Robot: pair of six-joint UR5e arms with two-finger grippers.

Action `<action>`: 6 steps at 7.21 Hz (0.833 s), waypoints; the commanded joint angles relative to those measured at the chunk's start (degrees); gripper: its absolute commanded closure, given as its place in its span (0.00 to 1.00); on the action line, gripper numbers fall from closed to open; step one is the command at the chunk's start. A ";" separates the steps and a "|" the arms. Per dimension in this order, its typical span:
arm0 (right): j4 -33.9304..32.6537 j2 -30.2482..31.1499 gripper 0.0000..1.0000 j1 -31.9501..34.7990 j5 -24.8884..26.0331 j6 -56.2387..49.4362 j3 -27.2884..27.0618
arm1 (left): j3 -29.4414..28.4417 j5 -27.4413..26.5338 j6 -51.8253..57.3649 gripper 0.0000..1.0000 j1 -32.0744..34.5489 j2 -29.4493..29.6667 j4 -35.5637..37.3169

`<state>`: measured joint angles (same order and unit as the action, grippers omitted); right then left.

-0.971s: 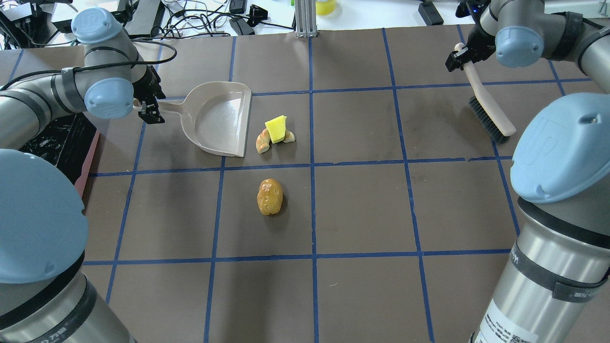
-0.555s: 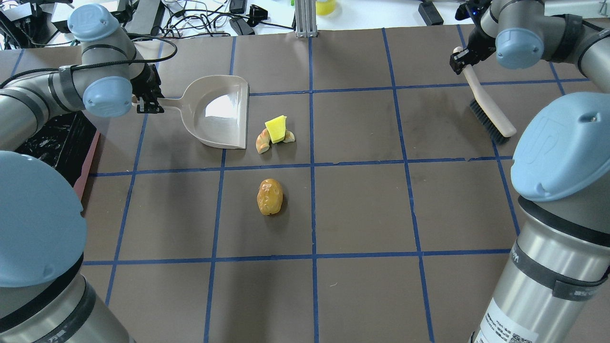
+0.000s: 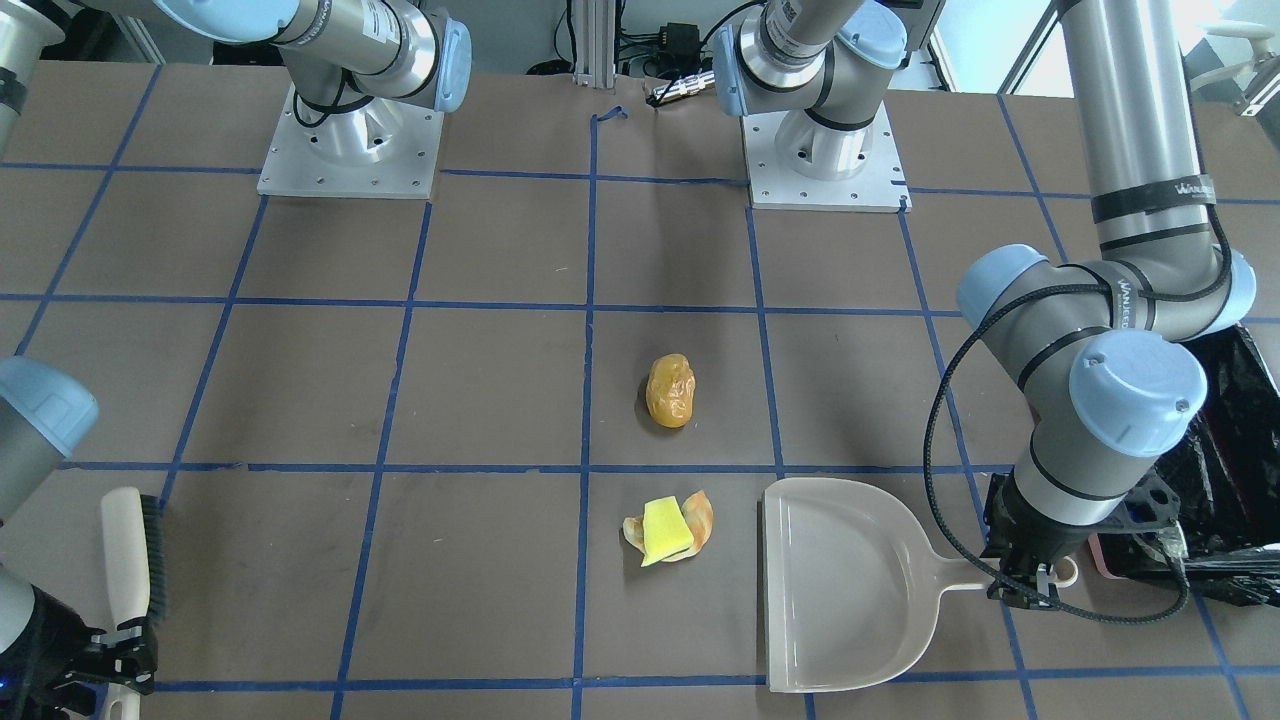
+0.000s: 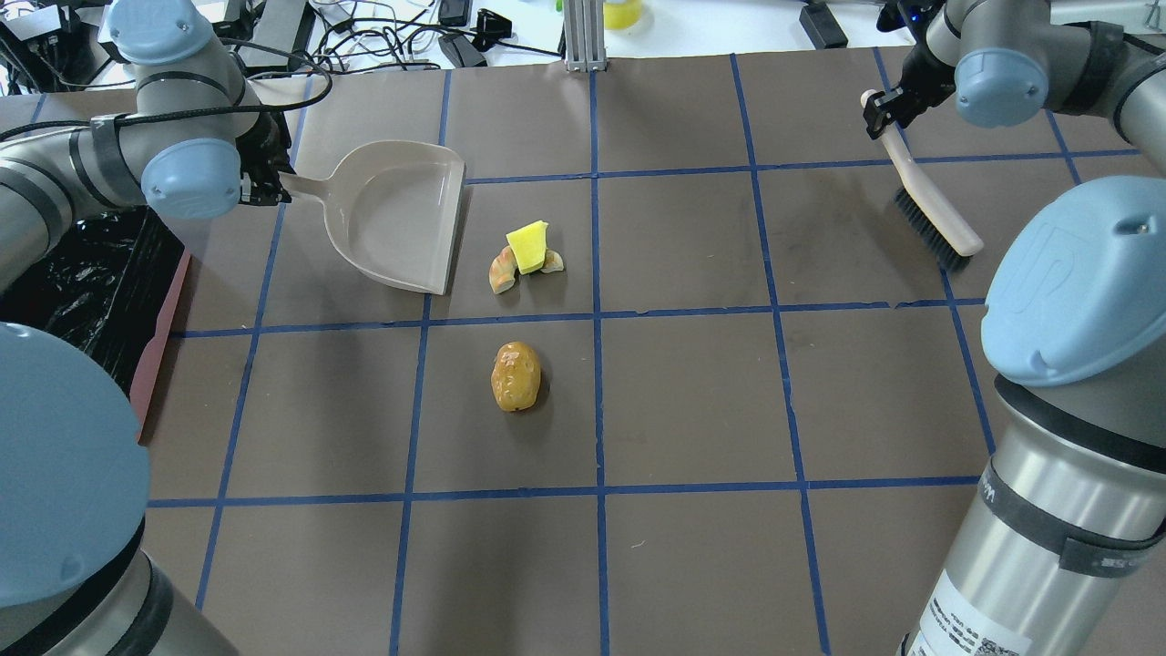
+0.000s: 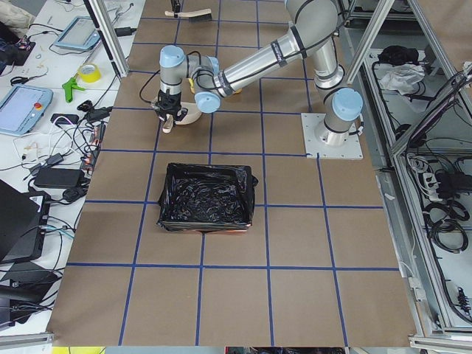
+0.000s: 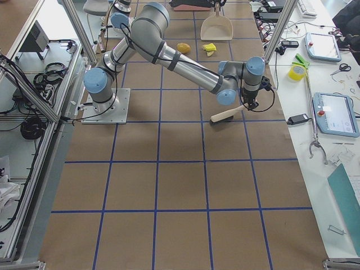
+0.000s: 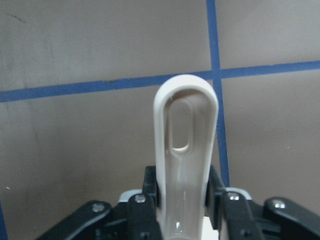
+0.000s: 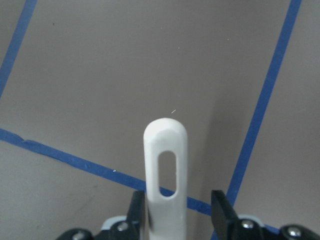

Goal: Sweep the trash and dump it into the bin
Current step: 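Lower the dustpan flat beside the debris with the left gripper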

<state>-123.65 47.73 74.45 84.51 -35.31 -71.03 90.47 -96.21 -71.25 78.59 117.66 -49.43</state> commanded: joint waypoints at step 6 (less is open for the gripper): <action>-0.10 -0.09 0.70 -0.89 -3.03 -0.02 -0.34 | 5.59 -3.46 -0.73 1.00 3.93 -3.49 -0.40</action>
<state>-123.72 47.58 73.57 82.19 -35.40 -71.44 95.21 -98.97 -71.39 81.96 113.99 -49.88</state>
